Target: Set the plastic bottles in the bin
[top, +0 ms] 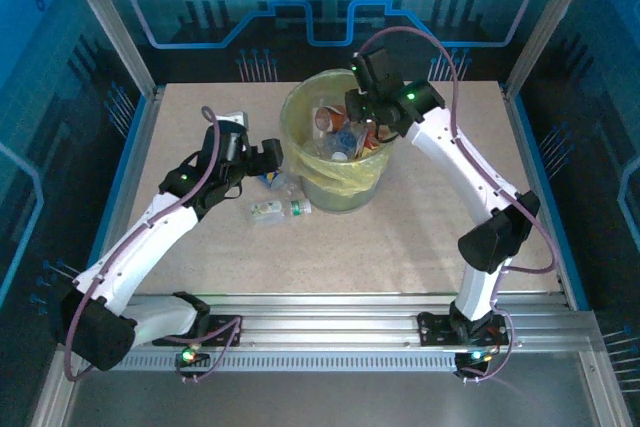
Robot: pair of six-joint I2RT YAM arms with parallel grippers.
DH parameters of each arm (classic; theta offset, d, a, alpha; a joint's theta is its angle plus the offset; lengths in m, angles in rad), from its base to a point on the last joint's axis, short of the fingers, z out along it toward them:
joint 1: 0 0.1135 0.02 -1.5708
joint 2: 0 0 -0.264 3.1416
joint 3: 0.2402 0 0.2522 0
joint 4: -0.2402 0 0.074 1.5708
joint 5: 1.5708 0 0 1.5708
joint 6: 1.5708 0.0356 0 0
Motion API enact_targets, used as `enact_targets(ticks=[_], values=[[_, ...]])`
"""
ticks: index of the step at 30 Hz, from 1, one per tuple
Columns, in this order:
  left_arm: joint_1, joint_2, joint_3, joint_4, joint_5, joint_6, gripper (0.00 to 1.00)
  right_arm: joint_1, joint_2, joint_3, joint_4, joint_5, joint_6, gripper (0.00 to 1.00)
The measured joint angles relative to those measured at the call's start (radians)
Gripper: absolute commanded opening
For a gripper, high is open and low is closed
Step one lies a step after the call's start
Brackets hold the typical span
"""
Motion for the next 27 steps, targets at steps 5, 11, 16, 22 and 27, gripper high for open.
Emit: enact_targets(ticks=[5,11,16,22,27], values=[[0.017,0.001,-0.019,0.010,0.000,-0.010,0.99,0.000,-0.001,-0.001,-0.006,0.000,0.004,0.44],[0.058,0.021,-0.047,0.025,0.001,-0.044,0.99,0.000,-0.021,-0.012,-0.019,-0.002,0.003,0.50],[0.103,0.047,-0.080,0.042,0.019,-0.089,0.99,0.003,-0.036,-0.013,-0.040,-0.005,0.002,0.57],[0.160,0.076,-0.105,0.078,0.053,-0.156,0.99,0.007,-0.060,-0.013,-0.056,-0.017,-0.010,0.69],[0.184,0.095,-0.128,0.100,0.078,-0.193,0.99,0.007,-0.084,-0.013,-0.058,-0.031,-0.017,0.78]])
